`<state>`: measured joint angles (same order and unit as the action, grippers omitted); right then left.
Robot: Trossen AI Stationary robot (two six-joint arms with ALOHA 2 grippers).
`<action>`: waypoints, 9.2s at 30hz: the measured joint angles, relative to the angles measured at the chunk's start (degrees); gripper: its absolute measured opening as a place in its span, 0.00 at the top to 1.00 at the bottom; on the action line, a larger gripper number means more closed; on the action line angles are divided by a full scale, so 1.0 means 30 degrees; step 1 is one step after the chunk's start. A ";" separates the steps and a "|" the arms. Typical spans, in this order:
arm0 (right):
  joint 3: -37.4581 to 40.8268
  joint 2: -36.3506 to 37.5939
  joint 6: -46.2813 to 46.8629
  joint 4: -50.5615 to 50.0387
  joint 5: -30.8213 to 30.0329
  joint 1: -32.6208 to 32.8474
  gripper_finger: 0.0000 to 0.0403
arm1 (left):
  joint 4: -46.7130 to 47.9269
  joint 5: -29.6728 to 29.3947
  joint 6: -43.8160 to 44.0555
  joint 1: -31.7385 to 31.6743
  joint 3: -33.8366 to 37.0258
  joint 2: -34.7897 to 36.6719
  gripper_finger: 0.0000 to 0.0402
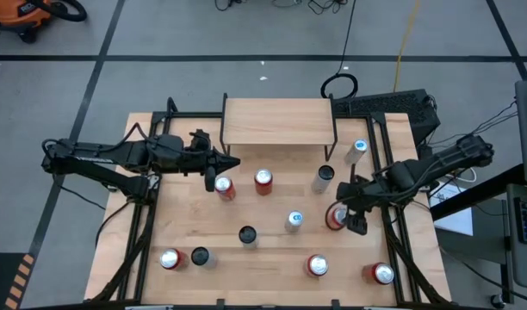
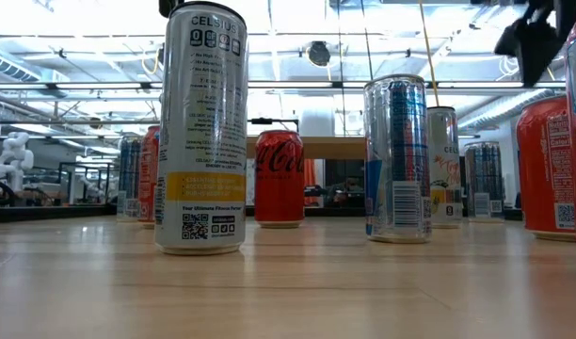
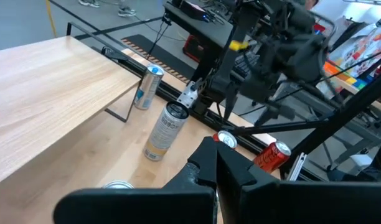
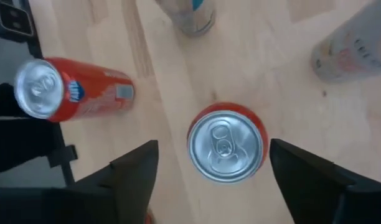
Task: Place canned beverage on shelf
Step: Put the middle red soda can on the shelf
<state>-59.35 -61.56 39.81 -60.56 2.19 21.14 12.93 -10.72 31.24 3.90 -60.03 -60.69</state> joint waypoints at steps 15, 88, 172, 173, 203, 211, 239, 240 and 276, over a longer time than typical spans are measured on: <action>0.2276 -0.0168 -0.0059 0.1536 0.0293 -0.0063 0.15 | 0.0000 0.0000 -0.0158 -0.0007 0.0000 -0.0017 1.00; 0.4933 -0.1519 -0.2641 0.6783 0.0353 -0.0807 0.32 | -0.0124 0.0000 -0.0020 -0.0007 0.0000 -0.0029 1.00; -0.5341 -0.3920 0.4626 1.6233 -0.1660 -0.5185 0.32 | -0.5193 -0.3568 -0.7110 0.3206 0.0007 -0.3227 0.12; -0.5334 -0.3974 0.4634 1.6266 -0.1711 -0.5185 0.32 | -0.5282 -0.3488 -0.7122 0.3206 0.0007 -0.3382 0.12; -0.5341 -0.4466 0.4252 1.7545 -0.1819 -0.5185 0.31 | -0.6076 -0.4044 -0.7174 0.3206 0.0007 -0.4415 0.27; -0.5341 -0.4466 0.3990 1.7686 -0.1813 -0.5185 0.23 | -0.6164 -0.4022 -0.6843 0.3264 0.0007 -0.4194 0.28; -0.5341 -0.3672 -0.6392 2.4076 -0.2425 -0.5302 0.17 | -1.1467 -0.0480 -0.0126 0.2789 -0.0007 -0.2324 0.28; -0.5341 -0.3672 -0.6683 2.4321 -0.2680 -0.5302 0.17 | -1.1753 -0.0199 -0.0005 0.2657 -0.0007 -0.2324 0.28; -0.5334 -0.4167 -0.6987 2.8335 -0.0188 -0.5564 0.21 | -2.3041 0.9271 0.7953 -0.1013 -0.0007 -0.7837 0.28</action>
<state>-75.35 -74.06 18.85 24.45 1.63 4.45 -56.20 17.09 55.10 0.86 -60.05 -84.20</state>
